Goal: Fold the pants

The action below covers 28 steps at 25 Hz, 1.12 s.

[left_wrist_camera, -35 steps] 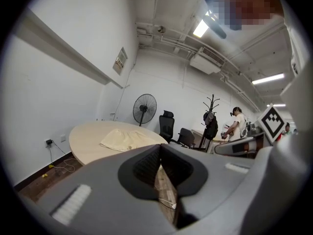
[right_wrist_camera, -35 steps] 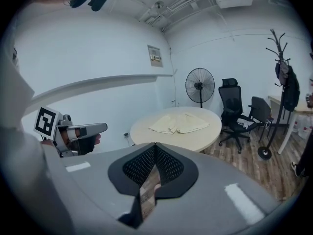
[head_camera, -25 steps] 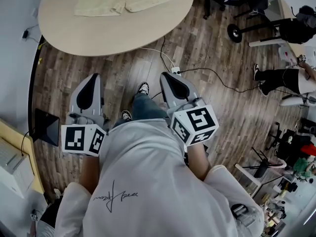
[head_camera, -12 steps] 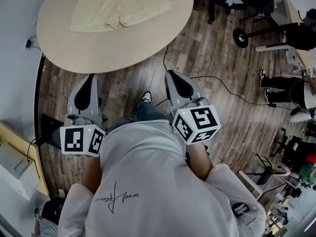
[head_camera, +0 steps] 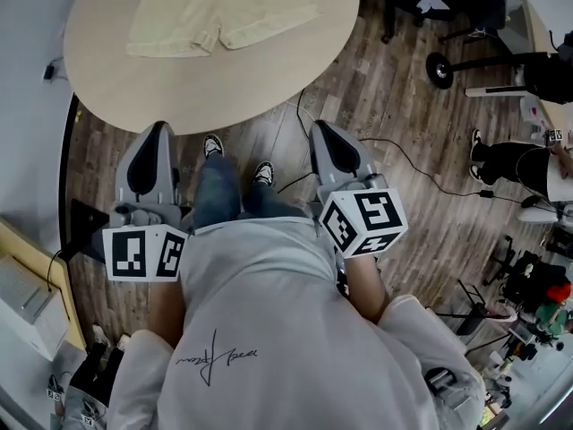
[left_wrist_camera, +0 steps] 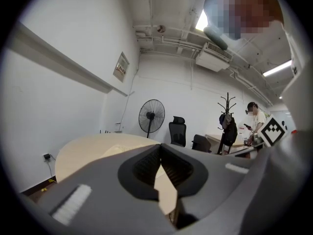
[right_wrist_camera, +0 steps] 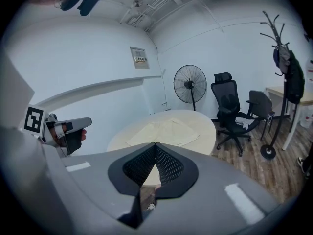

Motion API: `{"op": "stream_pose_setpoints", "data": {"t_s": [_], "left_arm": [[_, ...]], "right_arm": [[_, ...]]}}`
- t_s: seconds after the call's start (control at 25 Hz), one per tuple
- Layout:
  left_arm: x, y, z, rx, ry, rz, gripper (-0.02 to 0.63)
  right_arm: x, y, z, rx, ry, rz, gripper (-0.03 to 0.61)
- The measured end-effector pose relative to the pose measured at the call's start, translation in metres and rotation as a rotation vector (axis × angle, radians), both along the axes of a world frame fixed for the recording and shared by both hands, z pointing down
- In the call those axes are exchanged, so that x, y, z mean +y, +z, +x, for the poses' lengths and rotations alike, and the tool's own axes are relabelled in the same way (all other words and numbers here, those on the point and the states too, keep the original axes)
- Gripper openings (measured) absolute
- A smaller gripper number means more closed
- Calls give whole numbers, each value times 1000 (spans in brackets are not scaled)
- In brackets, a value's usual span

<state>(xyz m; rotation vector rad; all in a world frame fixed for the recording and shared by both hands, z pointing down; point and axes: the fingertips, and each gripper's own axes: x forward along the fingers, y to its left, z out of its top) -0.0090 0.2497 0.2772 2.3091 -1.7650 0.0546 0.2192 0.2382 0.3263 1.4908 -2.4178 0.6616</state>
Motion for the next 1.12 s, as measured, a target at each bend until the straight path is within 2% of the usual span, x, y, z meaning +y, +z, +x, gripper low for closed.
{"op": "stream_pose_setpoints", "data": {"t_s": [0.2,0.56,0.68,0.92,1.12], "left_arm": [[-36,-10,-10,12,49,60,54],[-109,-13,-54,2,110,38,54],[-131,-14,-71,-36,153,42,54],[-174,-20,-124,-88,184,47,54],[-205,-15,-145,-87,261,57,54]], "right_arm": [[-29,-6,-8,31,21,13,-8],[-87,-24,-66,74,12,49,-8],[-103,-25,-86,86,3,47,-6],[-121,-23,-120,214,-27,54,-8],[-129,-15,-144,227,-10,23,-7]]}}
